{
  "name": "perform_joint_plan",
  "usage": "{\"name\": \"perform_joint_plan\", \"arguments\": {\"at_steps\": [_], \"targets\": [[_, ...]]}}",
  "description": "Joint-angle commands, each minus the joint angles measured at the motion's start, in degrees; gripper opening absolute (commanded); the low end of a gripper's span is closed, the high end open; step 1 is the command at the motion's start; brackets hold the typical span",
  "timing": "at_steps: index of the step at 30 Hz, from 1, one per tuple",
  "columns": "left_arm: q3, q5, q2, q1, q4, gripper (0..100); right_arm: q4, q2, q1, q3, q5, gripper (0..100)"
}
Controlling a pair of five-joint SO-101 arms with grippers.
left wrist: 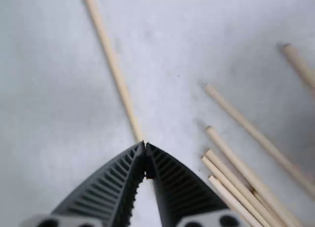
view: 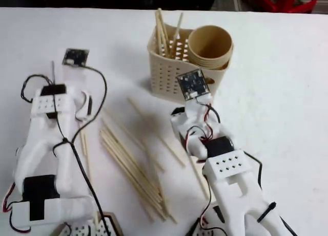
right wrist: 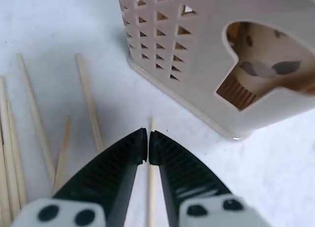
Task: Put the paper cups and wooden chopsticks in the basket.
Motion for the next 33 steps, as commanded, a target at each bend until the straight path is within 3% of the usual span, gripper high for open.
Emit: {"name": "perform_joint_plan", "arguments": {"at_steps": [1, 16, 22, 26, 31, 33], "targets": [[-10.2, 0.62, -0.66, 1.54, 4.92, 2, -1.19, -1.89, 0.75, -1.23, 0.09, 2.1], [-34.46, 0.44, -0.75, 11.12, 23.47, 2, -1.19, -1.98, 0.75, -1.32, 0.09, 2.1], [-35.87, 0.0, -0.75, 9.45, 28.57, 2, -1.19, -1.98, 0.75, -1.32, 0.09, 2.1], [-28.75, 0.0, -0.22, 3.56, 24.18, 4, -1.19, -1.98, 0.75, -1.32, 0.09, 2.1], [-13.27, 0.53, -0.13, -3.12, 9.32, 24, -1.19, -2.07, 0.75, -1.32, 0.09, 2.1], [-8.09, 0.18, -0.04, -4.62, 2.99, 24, -1.19, -2.07, 0.75, -1.32, 0.09, 2.1]]}}
